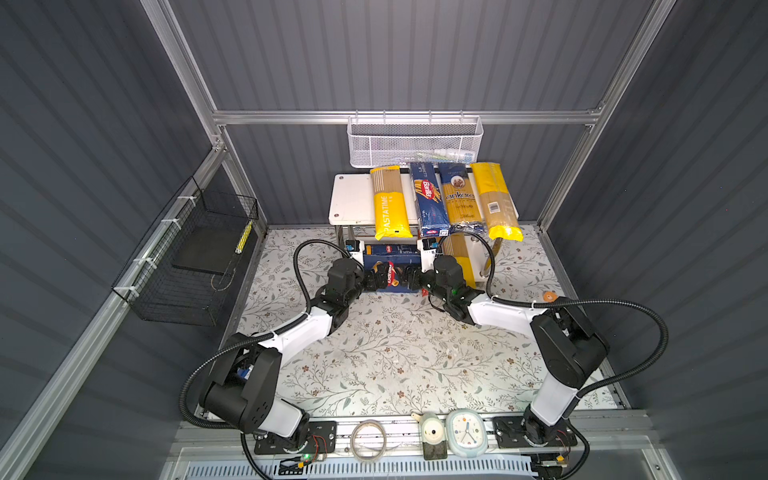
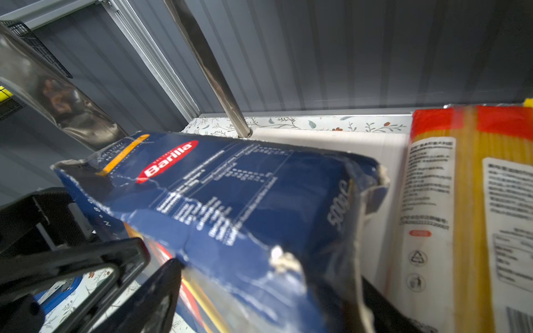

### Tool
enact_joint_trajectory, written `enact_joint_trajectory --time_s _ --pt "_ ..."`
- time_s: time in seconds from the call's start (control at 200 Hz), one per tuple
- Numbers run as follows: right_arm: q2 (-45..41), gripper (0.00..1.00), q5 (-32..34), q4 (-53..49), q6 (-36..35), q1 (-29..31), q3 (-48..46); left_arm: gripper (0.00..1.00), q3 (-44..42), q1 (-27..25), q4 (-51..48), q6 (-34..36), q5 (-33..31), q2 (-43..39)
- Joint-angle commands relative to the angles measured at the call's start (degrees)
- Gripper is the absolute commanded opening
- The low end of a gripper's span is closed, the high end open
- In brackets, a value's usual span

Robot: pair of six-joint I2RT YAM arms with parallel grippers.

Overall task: Place and organize the pasta boxes and bags onto the shelf
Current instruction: 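Slide the Barilla box onto the lower shelf beside the spaghetti bags with both grippers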

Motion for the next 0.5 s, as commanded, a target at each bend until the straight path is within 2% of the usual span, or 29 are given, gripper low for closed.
enact_joint_trajectory --time_s 0.0,0.325,0.495 --pt "0.75 0.83 -6.46 6.02 -2.91 3.25 3.93 1.00 4.55 -3.06 11.71 3.44 11.03 0.62" --pt "3.06 0.85 -1.47 5.65 -8.14 3.27 5.19 1.00 4.84 -3.06 15.57 5.71 10.58 5.26" --pt "5.08 0.85 0.27 6.79 -8.83 3.09 5.31 1.00 5.29 -3.01 15.29 7.82 7.83 7.21"
